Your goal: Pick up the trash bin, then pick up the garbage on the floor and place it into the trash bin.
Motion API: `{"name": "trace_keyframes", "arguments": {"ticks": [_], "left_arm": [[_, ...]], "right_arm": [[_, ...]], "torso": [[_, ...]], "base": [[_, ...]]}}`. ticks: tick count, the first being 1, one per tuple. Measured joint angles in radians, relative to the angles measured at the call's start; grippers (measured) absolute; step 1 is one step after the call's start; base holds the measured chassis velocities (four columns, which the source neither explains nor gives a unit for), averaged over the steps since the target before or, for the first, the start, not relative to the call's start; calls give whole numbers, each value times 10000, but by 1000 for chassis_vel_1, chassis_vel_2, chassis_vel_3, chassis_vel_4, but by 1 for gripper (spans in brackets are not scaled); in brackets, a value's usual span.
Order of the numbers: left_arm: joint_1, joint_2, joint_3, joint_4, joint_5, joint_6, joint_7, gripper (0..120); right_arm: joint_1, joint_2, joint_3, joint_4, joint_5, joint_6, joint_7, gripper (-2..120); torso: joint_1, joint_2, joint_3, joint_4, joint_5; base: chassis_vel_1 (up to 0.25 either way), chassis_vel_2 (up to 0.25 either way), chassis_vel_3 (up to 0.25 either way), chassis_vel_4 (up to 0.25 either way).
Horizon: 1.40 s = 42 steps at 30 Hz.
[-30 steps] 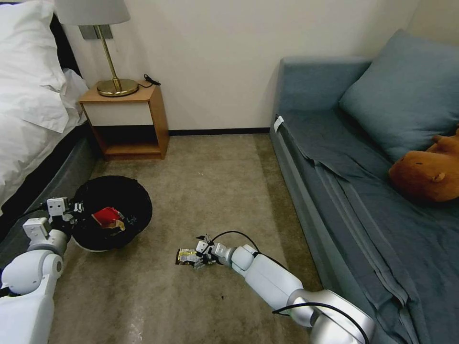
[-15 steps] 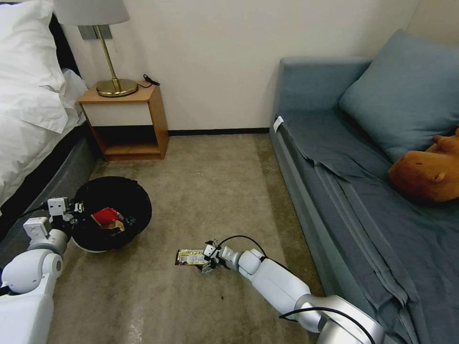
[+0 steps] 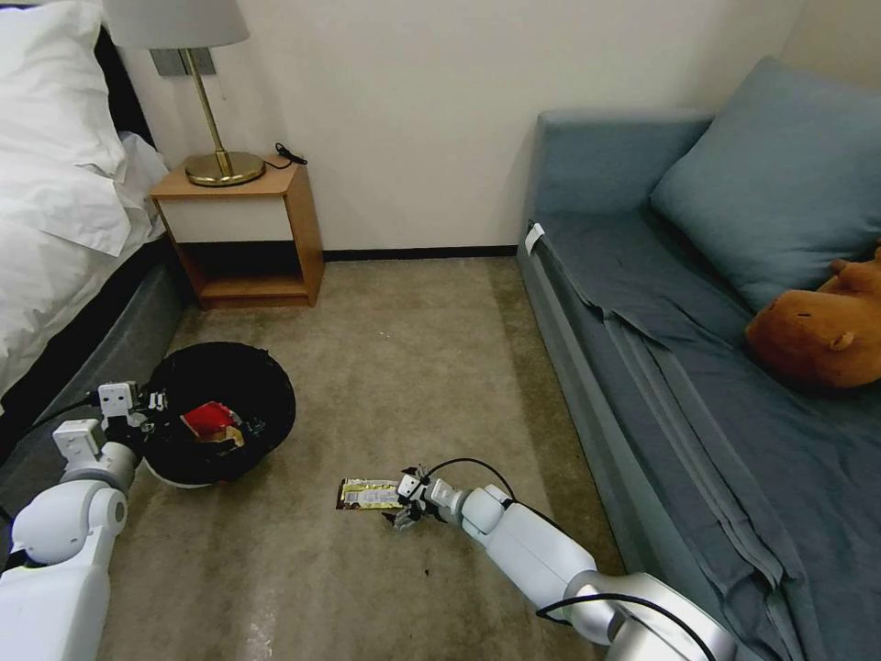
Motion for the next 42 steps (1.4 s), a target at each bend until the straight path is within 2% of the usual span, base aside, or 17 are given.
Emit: {"name": "trace_keyframes", "arguments": {"ticks": [2, 5, 6, 8, 9, 11, 12, 13, 14, 17, 18, 20, 24, 32, 42], "left_arm": [[-1, -1, 6, 0, 1, -3, -2, 6], [-9, -28, 39, 21, 18, -14, -9, 6], [-9, -28, 39, 21, 18, -14, -9, 6], [23, -35, 104, 25, 44, -37, -15, 6], [23, -35, 104, 25, 44, -37, -15, 6], [50, -36, 105, 26, 50, -45, -16, 6], [50, -36, 105, 26, 50, -45, -16, 6], [72, -36, 101, 24, 49, -48, -17, 6], [72, -36, 101, 24, 49, -48, -17, 6], [140, -20, 49, -45, 14, -49, -19, 6], [140, -20, 49, -45, 14, -49, -19, 6], [179, -18, 19, -80, -6, -51, -21, 6], [209, -18, 6, -100, -11, -51, -21, 6], [247, -65, -24, -210, -9, -51, -27, 6], [330, -49, -88, -260, -12, -47, -25, 6]], "right_arm": [[-1, 18, 14, -44, -15, -3, 0, 97], [-10, 106, 65, -155, -67, -40, 0, 83], [-10, 106, 65, -155, -67, -40, 0, 83], [-26, 131, 78, -182, -210, -148, 13, 70], [-26, 131, 78, -182, -210, -148, 13, 70], [-26, 135, 93, -214, -291, -214, 17, 62], [-26, 135, 93, -214, -291, -214, 17, 62], [-25, 139, 106, -236, -334, -251, 17, 55], [-25, 139, 106, -236, -334, -251, 17, 55], [-44, 163, 192, -299, -466, -297, -32, 39], [-44, 163, 192, -299, -466, -297, -32, 39], [-89, 191, 268, -321, -613, -299, -74, 31], [-122, 195, 313, -310, -697, -300, -83, 30], [-182, 72, 533, -204, -848, -301, -118, 1], [-108, 37, 822, -242, -933, -286, -122, 0]], "torso": [[0, 0, 0, 0, 0], [0, 0, 0, 1, 0], [0, 0, 0, 1, 0], [0, 0, 0, 0, 0], [0, 0, 0, 0, 0], [0, 0, 0, 1, 0], [0, 0, 0, 1, 0], [0, 0, 0, 0, 0], [0, 0, 0, 0, 0], [0, 0, -1, 1, 0], [0, 0, -1, 1, 0], [0, 0, -1, 0, 1], [0, 0, -1, 1, 1], [0, 0, 0, -2, -1], [0, 0, 0, -1, -2]], "base": [[0, 0, 0, 0], [0, 0, 0, 0], [0, 0, 0, 0], [0, 0, 0, 0], [0, 0, 0, 0], [0, 0, 0, 0], [0, 0, 0, 0], [0, 0, 0, 0], [0, 0, 0, 0], [0, 0, 0, 0], [0, 0, 0, 0], [0, 0, 0, 0], [0, 0, 0, 0], [0, 0, 0, 0], [0, 0, 0, 0]]}}
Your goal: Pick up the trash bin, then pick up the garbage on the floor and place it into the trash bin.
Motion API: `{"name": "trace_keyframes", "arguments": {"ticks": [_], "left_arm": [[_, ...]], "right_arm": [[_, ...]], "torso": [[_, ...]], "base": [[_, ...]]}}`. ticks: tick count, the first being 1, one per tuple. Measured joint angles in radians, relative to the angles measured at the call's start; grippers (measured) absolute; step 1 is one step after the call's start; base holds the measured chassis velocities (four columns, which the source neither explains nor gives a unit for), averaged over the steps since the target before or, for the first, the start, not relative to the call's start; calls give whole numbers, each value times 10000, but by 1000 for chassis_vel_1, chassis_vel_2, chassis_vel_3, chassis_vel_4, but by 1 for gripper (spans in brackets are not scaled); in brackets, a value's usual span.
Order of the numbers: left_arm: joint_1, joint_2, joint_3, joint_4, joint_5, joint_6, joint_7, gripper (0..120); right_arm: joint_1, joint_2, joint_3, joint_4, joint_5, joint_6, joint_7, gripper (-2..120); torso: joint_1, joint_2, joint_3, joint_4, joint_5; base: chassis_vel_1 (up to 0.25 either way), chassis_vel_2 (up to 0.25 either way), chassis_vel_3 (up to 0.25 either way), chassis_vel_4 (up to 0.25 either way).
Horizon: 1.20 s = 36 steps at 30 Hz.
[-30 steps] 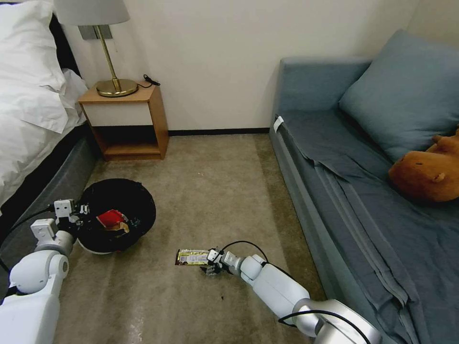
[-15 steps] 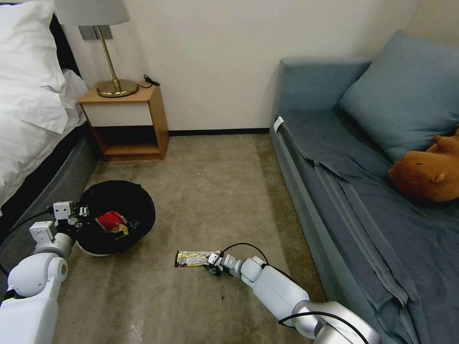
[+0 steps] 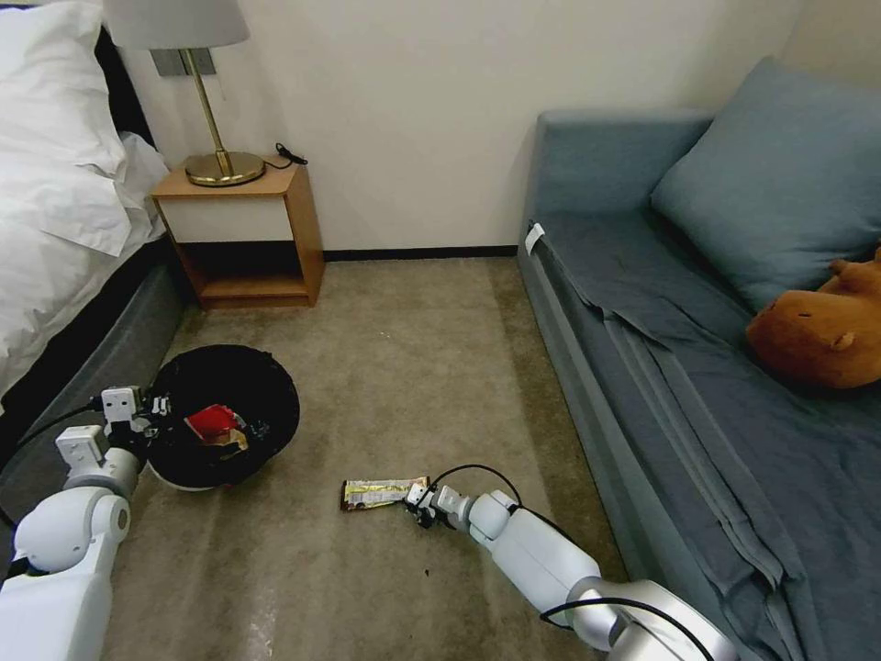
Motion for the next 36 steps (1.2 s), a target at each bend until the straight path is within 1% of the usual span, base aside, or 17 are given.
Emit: {"name": "trace_keyframes", "arguments": {"ticks": [5, 8, 11, 16, 22, 24, 25, 27, 28, 30, 31, 34, 35, 36], "left_arm": [[6, 95, -70, 19, -15, 2, 14, 6], [31, 190, -147, 156, -24, -14, 30, 6], [198, 264, -238, 367, -29, -134, 98, 6], [338, 306, -313, 545, -56, -235, 149, 6], [314, 341, -323, 576, -157, -261, 164, 6], [222, 345, -284, 576, -206, -261, 166, 6], [222, 345, -284, 576, -206, -261, 166, 6], [156, 344, -210, 577, -278, -261, 169, 6], [156, 344, -210, 577, -278, -261, 169, 6], [75, 311, -128, 577, -390, -262, 184, 6], [75, 311, -128, 577, -390, -262, 184, 6], [-141, 192, 81, 577, -647, -261, 283, 6], [-141, 192, 81, 577, -647, -261, 283, 6], [-239, 120, 184, 574, -745, -261, 334, 6]], "right_arm": [[-36, 11, 99, 58, -2, 24, -10, 0], [-44, -5, 226, 111, 7, 64, -20, 0], [-38, -54, 535, 244, 83, 122, -56, 0], [-11, -137, 908, 465, 88, 287, -140, 0], [74, -185, 1348, 916, 379, 538, -227, 0], [138, -271, 1454, 1359, 909, 615, -281, 0], [138, -271, 1454, 1359, 909, 615, -281, 0], [198, -387, 1479, 1924, 1554, 617, -295, 0], [198, -387, 1479, 1924, 1554, 617, -295, 0], [270, -575, 1329, 2681, 2296, 560, -344, 0], [270, -575, 1329, 2681, 2296, 560, -344, 0], [385, -930, 719, 4428, 4103, 82, -348, 0], [385, -930, 719, 4428, 4103, 82, -348, 0], [424, -976, 536, 5016, 4924, -132, -323, 0]], "torso": [[0, 0, 0, 1, 1], [0, -1, 0, 1, 1], [0, 0, 0, 3, 1], [0, 0, 0, 3, 0], [0, 0, 0, 3, 2], [0, -1, 0, 2, 2], [0, -1, 0, 2, 2], [0, -1, 0, 1, 2], [0, -1, 0, 1, 2], [0, -1, 0, 2, 2], [0, -1, 0, 2, 2], [0, 0, 0, 2, 2], [0, 0, 0, 2, 2], [0, -1, 0, 2, 2]], "base": [[0, 0, 0, 0], [0, 0, 0, 0], [0, 0, 0, 0], [0, 0, 0, 0], [0, 0, 0, 0], [0, 0, 0, 0], [0, 0, 0, 0], [0, 0, 0, 0], [0, 0, 0, 0], [0, 0, 0, 0], [0, 0, 0, 0], [0, 0, 0, 0], [0, 0, 0, 0], [0, 0, 0, 0]]}}
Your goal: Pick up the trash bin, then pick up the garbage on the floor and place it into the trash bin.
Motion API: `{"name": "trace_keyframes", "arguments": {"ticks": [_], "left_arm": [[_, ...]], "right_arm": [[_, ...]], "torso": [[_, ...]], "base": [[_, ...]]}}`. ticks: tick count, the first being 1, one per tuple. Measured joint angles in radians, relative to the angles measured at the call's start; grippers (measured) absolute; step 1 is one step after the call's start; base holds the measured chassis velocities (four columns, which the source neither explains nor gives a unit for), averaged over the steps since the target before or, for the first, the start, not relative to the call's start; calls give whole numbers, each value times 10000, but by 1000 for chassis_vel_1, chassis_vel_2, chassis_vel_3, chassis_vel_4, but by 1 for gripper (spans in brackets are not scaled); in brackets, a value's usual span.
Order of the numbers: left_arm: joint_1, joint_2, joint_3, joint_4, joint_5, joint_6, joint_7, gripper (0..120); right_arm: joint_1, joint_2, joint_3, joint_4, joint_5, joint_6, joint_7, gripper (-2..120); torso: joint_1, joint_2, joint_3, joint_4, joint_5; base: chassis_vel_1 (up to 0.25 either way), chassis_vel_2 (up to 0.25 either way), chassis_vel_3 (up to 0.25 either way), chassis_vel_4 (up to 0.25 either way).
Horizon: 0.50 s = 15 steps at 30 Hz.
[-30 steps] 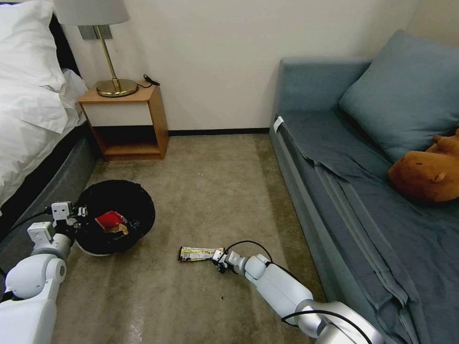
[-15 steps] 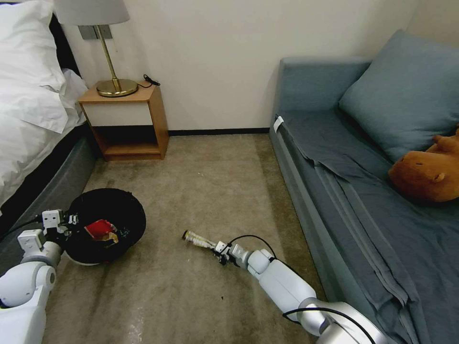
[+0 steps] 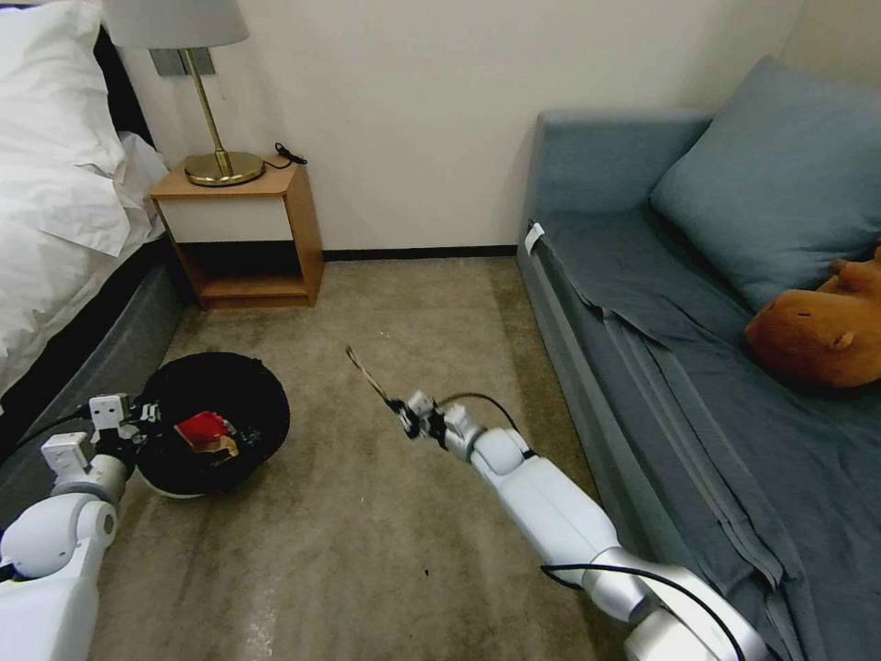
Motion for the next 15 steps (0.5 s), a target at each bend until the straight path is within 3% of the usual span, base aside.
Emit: {"name": "trace_keyframes", "arguments": {"ticks": [1, 3, 9, 13, 15], "left_arm": [[0, 0, 0, 0, 0, 0, 0, 6], [-238, -189, 227, -12, -235, 15, 35, 6], [-589, -584, 667, -88, -504, 40, 78, 6], [-699, -842, 815, -179, -701, 71, 94, 6], [-708, -1037, 921, -279, -794, 89, 97, 6]], "right_arm": [[0, 0, 0, 0, 0, 0, 0, 0], [58, 33, -300, 1129, 1606, -609, 204, 0], [-31, 388, -820, 2681, 3664, -1508, 798, 0], [-184, 785, -887, 2597, 4037, -1598, 941, 0], [-327, 1100, -889, 2046, 3631, -1285, 906, 0]], "torso": [[0, 0, 0, 0, 0], [0, 0, 0, 0, 0], [0, 0, 0, 1, 0], [0, 0, -1, -1, 0], [0, 0, 0, 2, -1]], "base": [[0, 0, 0, 0], [0, 0, 0, 0], [0, 0, 0, 0], [0, 0, 0, 0], [0, 0, 0, 0]]}}
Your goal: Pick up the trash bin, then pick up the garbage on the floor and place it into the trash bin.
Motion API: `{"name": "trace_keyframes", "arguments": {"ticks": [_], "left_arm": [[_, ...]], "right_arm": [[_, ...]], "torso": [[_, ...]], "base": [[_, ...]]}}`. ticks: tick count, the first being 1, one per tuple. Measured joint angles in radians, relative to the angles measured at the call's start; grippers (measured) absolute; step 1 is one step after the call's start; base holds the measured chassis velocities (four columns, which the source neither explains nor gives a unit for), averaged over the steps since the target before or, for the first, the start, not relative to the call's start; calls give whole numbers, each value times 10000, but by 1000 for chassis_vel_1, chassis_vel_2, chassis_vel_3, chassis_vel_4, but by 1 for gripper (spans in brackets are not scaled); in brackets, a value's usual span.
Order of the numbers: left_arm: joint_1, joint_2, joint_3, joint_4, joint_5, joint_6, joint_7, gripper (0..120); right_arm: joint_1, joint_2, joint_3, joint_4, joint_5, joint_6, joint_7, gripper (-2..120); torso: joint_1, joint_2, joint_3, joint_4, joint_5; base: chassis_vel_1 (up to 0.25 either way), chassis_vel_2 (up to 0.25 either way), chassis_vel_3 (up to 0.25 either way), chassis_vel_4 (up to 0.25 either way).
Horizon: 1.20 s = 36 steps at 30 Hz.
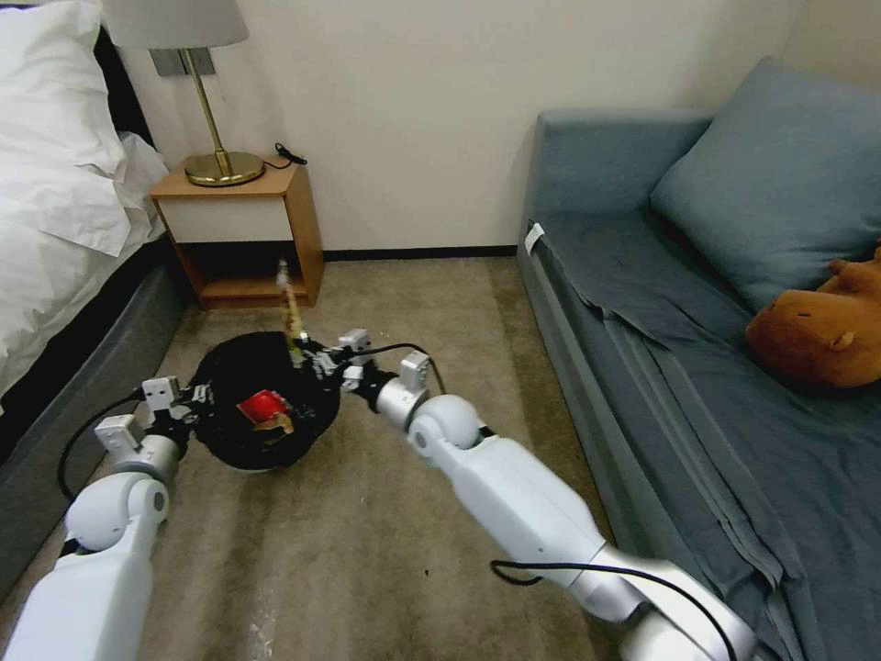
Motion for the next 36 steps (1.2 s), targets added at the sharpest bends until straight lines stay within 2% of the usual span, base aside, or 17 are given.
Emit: {"name": "trace_keyframes", "arguments": {"ticks": [3, 9, 14, 16, 17, 19, 20, 22, 24, 25, 29, 31, 35, 36], "left_arm": [[57, -167, 113, -139, -58, 13, 4, 6], [140, -224, 133, -215, -85, 19, 3, 6], [176, -185, 93, -217, -100, 19, -8, 6], [193, -151, 53, -217, -120, 19, -26, 6], [193, -151, 53, -217, -120, 19, -26, 6], [198, -149, 35, -217, -140, 19, -35, 6], [198, -149, 35, -217, -140, 19, -35, 6], [202, -153, 26, -221, -162, 19, -43, 6], [203, -157, 23, -223, -168, 19, -45, 6], [206, -161, -5, -227, -192, 19, -56, 6], [220, -160, -72, -227, -255, 11, -82, 6], [243, -122, -292, -165, -732, -5, -252, 6], [189, -184, -496, -112, -1373, 30, -566, 6], [140, -272, -604, -73, -1778, 71, -831, 6]], "right_arm": [[-153, 209, 21, -749, -618, 446, -169, 0], [-302, 212, 259, -1572, -1275, 874, -455, 0], [-373, 167, 346, -1661, -1458, 975, -546, 8], [-437, 105, 390, -1631, -1541, 1004, -575, 23], [-437, 105, 390, -1631, -1541, 1004, -575, 23], [-504, 71, 394, -1483, -1561, 1003, -583, 35], [-504, 71, 394, -1483, -1561, 1003, -583, 35], [-536, 72, 388, -1399, -1606, 1000, -587, 45], [-540, 74, 384, -1379, -1625, 999, -587, 48], [-561, 86, 378, -1301, -1664, 997, -574, 57], [-585, 118, 390, -1187, -1716, 997, -481, 65], [-676, 180, 556, -775, -1773, 977, -8, 80], [-731, 215, 807, -575, -1789, 887, 383, 88], [-759, 214, 990, -474, -1819, 831, 597, 93]], "torso": [[0, 0, 0, -1, 1], [0, 0, 0, -4, 0], [0, 0, 0, -1, 0], [0, 0, 0, -1, 0], [0, 0, 0, -1, 0], [0, 0, 0, -2, 0], [0, 0, 0, -2, 0], [0, 0, 0, -1, 0], [0, 0, 0, -2, 0], [0, 0, 0, -3, 0], [0, 0, 0, -2, 0], [0, 0, -1, -1, 0], [0, 0, 0, -1, 0], [0, 0, 0, -3, 0]], "base": [[0, 0, 0, 0], [0, 0, 0, 0], [0, 0, 0, 0], [0, 0, 0, 0], [0, 0, 0, 0], [0, 0, 0, 0], [0, 0, 0, 0], [0, 0, 0, 0], [0, 0, 0, 0], [0, 0, 0, 0], [0, 0, 0, 0], [0, 0, 0, 0], [0, 0, 0, 0], [0, 0, 0, 0]]}}
